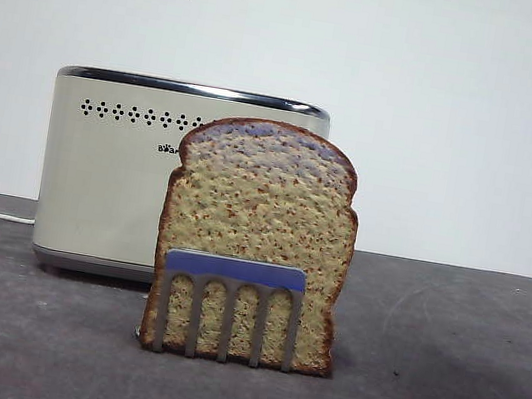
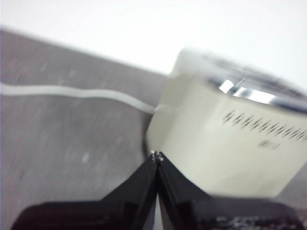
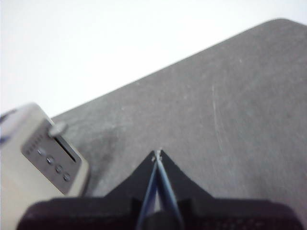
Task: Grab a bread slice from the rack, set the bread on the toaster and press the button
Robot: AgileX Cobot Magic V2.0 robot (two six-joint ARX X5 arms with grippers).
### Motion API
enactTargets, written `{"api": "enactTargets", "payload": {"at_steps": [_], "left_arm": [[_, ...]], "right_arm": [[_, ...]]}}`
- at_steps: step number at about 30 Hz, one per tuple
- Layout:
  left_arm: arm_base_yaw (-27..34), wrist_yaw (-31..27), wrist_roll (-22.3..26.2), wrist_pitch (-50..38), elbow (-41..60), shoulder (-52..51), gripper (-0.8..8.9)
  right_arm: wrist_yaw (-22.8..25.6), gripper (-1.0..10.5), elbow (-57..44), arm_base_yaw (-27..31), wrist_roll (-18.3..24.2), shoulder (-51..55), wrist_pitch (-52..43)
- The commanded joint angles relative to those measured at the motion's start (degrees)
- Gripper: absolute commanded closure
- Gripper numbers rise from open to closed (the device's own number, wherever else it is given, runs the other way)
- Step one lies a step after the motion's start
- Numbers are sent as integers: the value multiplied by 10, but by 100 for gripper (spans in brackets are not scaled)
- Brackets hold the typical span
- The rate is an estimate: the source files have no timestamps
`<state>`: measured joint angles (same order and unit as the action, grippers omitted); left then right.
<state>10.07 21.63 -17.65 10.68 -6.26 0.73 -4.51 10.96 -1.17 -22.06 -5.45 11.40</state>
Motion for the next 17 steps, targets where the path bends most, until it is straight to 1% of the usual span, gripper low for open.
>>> {"api": "enactTargets", "payload": {"at_steps": [1, 2, 8, 11, 13, 17], "left_arm": [[-1, 10, -4, -2, -29, -1, 822], [-1, 11, -4, -1, -39, 0, 822], [-1, 18, -1, 29, -120, 37, 822], [-1, 55, 18, 44, -163, 75, 822], [-1, 92, 41, 59, -195, 108, 822], [-2, 166, 105, 99, -259, 174, 822]], "right_arm": [[-3, 958, 33, -2, -3, -31, -5], [-11, 958, 47, -1, 0, -45, -5], [-81, 958, 148, -2, 50, -146, 17], [-124, 958, 206, -2, 85, -195, 54], [-153, 958, 250, -2, 119, -228, 93], [-216, 958, 332, -2, 204, -285, 184]]}}
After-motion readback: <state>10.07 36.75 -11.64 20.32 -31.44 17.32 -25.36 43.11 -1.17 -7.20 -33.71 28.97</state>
